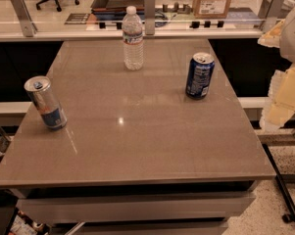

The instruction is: Move pepsi can near redbull can

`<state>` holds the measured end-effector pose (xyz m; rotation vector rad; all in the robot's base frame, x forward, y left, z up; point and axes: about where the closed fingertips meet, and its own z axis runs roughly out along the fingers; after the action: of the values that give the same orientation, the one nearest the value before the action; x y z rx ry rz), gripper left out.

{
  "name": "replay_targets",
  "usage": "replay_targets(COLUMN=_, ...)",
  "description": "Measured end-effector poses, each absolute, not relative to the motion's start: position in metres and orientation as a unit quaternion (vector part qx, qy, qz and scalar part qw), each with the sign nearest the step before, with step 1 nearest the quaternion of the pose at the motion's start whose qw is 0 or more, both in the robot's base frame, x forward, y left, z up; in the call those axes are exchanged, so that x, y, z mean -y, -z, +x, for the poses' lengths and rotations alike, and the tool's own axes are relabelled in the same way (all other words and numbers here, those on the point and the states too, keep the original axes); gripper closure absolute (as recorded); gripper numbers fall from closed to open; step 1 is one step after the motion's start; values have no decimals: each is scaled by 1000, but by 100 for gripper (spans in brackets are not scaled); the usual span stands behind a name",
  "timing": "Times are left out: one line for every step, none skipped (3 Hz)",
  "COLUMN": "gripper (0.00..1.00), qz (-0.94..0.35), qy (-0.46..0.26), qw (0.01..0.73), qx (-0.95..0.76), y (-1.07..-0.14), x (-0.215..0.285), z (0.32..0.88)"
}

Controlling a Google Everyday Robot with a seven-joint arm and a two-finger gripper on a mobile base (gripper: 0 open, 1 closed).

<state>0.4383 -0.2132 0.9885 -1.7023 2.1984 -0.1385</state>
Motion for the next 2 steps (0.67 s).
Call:
replay_targets(gripper=0, qz=-602, qy=49, qw=178, qx=-777, y=-988, x=213, z=438)
replay_targets(gripper=0, qz=-596, qy=43, qw=197, qx=-778, y=-987, x=209, z=447)
